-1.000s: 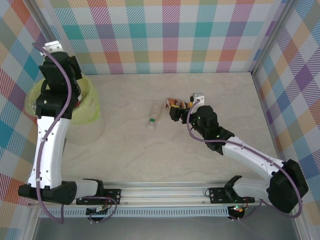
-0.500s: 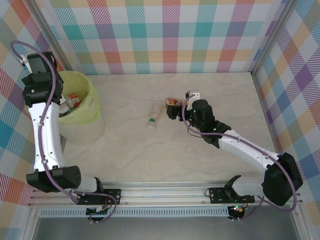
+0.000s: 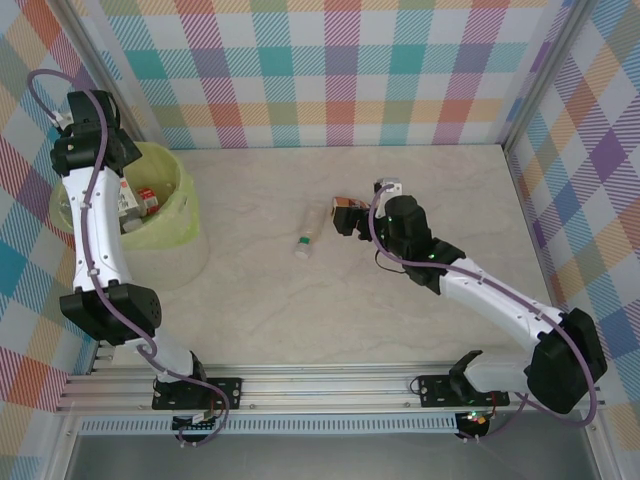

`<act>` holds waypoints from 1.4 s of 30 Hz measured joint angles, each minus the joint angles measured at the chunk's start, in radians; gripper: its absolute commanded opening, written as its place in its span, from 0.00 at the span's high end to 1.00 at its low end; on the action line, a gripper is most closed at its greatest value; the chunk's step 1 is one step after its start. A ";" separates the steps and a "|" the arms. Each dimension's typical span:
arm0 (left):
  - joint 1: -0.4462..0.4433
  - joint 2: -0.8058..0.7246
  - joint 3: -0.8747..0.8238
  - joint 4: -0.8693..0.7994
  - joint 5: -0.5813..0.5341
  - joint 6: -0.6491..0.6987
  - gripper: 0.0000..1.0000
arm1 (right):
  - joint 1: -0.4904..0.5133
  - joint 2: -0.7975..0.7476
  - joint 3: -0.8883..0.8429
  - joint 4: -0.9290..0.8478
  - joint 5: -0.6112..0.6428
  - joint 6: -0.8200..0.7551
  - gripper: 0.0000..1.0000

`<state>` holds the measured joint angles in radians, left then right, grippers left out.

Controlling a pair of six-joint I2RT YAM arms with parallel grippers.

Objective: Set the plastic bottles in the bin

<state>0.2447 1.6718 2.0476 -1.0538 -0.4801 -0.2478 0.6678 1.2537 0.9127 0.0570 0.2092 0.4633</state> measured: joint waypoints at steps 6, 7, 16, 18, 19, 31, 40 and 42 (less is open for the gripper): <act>-0.028 -0.021 -0.001 -0.013 0.007 -0.022 0.00 | -0.001 0.002 0.000 -0.005 0.018 -0.024 0.00; -0.042 -0.038 -0.014 -0.002 0.019 -0.024 0.00 | -0.002 0.006 0.003 -0.009 0.018 -0.033 0.00; -0.223 -0.324 -0.348 0.241 0.265 -0.075 0.00 | -0.116 0.227 0.203 -0.169 -0.071 -0.216 0.00; -0.257 -0.370 -0.410 0.301 0.338 -0.087 0.00 | -0.143 0.313 0.284 -0.225 -0.086 -0.288 0.00; -0.272 -0.387 -0.435 0.329 0.373 -0.094 0.00 | -0.155 0.355 0.320 -0.253 -0.100 -0.328 0.00; -0.328 -0.543 -0.721 0.566 0.720 -0.176 0.00 | -0.327 0.727 0.660 -0.584 -0.365 -0.907 0.02; -0.328 -0.620 -0.861 0.645 0.779 -0.240 0.00 | -0.372 0.980 0.944 -0.763 -0.358 -1.260 0.09; -0.330 -0.619 -0.887 0.673 0.812 -0.267 0.00 | -0.372 1.020 0.975 -0.783 -0.355 -1.302 0.12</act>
<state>-0.0849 1.0527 1.1603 -0.3805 0.3321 -0.5144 0.2958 2.2734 1.8877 -0.7258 -0.1459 -0.8391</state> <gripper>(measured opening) 0.999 0.906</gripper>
